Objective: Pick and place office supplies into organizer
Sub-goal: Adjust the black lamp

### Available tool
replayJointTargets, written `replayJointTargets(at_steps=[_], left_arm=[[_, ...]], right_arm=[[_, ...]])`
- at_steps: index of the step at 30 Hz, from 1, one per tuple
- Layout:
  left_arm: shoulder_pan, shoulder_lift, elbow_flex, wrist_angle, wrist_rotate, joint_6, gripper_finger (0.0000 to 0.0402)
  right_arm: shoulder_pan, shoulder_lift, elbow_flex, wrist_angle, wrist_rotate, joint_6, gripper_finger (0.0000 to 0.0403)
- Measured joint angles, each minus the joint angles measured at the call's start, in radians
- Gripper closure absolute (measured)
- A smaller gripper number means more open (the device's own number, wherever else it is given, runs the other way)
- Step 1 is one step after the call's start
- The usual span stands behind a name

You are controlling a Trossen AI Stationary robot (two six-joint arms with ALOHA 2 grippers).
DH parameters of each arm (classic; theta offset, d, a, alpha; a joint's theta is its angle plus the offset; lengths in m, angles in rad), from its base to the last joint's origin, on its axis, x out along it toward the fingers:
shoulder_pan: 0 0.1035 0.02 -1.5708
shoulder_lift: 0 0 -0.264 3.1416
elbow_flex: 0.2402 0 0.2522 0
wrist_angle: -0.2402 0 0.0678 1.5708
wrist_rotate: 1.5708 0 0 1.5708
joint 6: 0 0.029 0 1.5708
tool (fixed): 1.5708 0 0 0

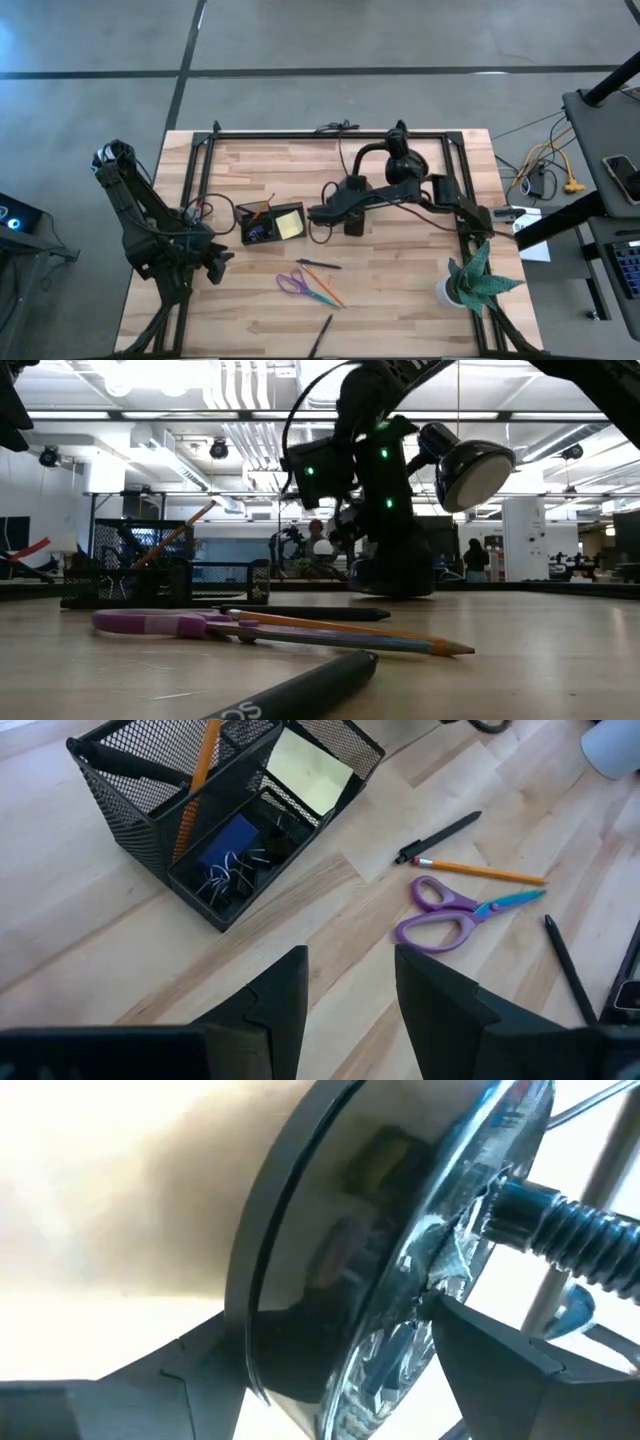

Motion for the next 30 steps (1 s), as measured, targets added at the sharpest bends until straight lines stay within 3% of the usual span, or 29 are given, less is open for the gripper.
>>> replayJointTargets(at_steps=[7, 15, 23, 30], left_arm=[[0.0, 0.003, 0.0, 0.002, 0.0, 0.002, 0.0269], [-0.003, 0.019, 0.0, 0.02, 0.0, 0.006, 0.0269], [-0.008, 0.018, 0.0, 0.02, 0.001, 0.006, 0.0269], [-0.008, 0.017, 0.0, 0.02, 0.001, 0.022, 0.0269]], right_arm=[[0.006, -0.002, 0.079, -0.029, -0.168, -0.035, 0.0112], [0.013, 0.002, 0.078, 0.011, -0.287, -0.017, 0.0089], [0.019, 0.001, 0.087, 0.008, -0.302, 0.013, 0.0092], [0.023, 0.014, 0.182, -0.067, -0.293, 0.082, 0.0105]])
